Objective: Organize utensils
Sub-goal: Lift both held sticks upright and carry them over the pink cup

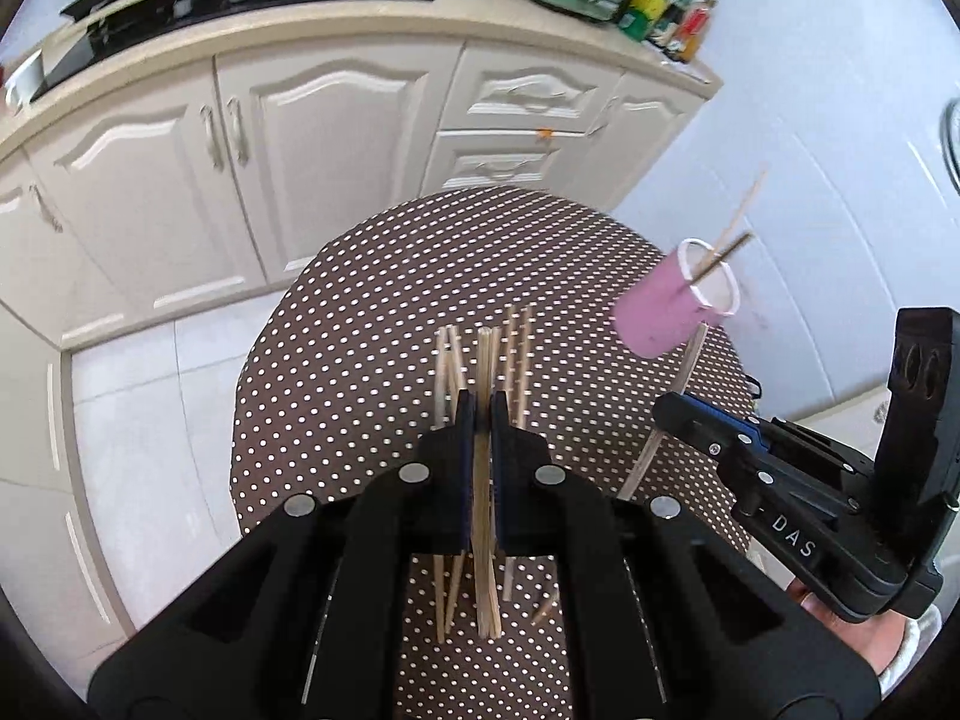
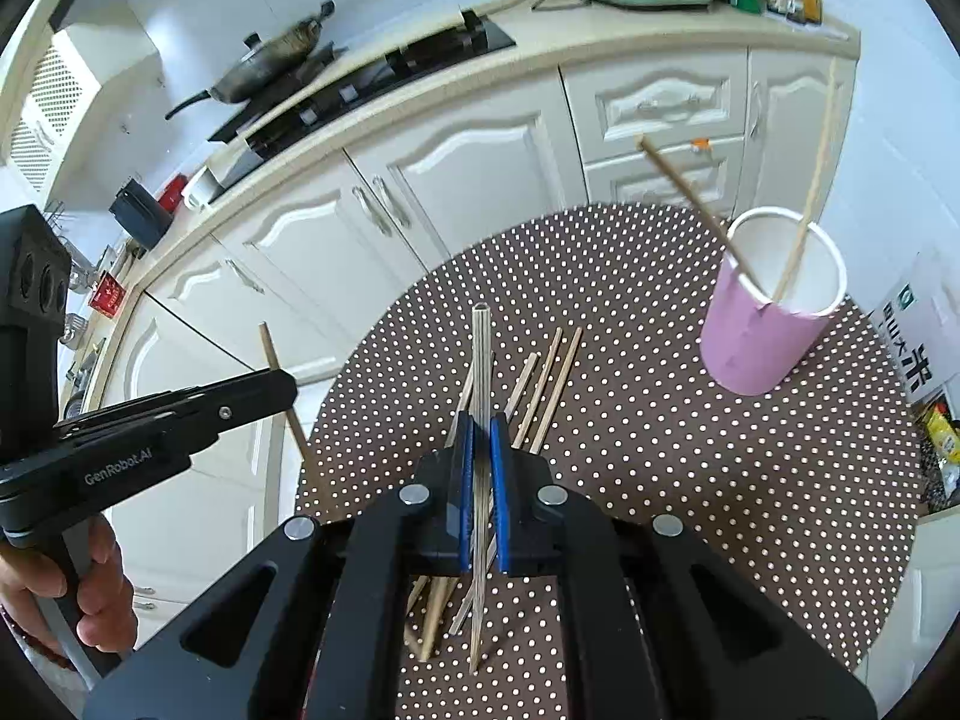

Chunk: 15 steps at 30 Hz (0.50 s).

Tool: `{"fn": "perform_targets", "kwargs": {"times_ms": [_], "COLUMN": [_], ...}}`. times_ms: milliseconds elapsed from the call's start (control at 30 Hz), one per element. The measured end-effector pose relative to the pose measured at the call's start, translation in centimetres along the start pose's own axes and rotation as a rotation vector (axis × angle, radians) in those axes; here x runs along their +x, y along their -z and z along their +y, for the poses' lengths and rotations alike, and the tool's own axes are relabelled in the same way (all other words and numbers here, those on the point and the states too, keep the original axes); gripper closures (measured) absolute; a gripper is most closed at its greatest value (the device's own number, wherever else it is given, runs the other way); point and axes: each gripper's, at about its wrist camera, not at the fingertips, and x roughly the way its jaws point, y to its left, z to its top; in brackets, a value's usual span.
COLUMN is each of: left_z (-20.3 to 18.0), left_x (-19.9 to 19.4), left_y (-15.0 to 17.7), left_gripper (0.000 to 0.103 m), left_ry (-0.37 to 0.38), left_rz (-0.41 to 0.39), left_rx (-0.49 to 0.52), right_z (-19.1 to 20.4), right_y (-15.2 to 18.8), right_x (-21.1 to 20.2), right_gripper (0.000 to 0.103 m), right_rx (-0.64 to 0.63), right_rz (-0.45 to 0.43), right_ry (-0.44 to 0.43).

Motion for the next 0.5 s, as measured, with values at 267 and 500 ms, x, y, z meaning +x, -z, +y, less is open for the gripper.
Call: {"fn": "perform_targets", "kwargs": {"times_ms": [267, 500], "left_z": [-3.2, -5.7], "left_x": [-2.8, -4.7], "left_y": [0.5, 0.5], "left_gripper": [0.098, 0.098], "left_ry": [0.047, 0.094], "left_rz": [-0.040, -0.083], "left_rx": [0.083, 0.136], "right_z": [0.6, 0.2], "right_y": [1.2, 1.8], "right_x": [-3.5, -6.6], "right_gripper": [0.099, 0.098], "right_rx": [0.008, 0.026], "right_rz": [-0.077, -0.137], "right_ry": [0.033, 0.058]}}
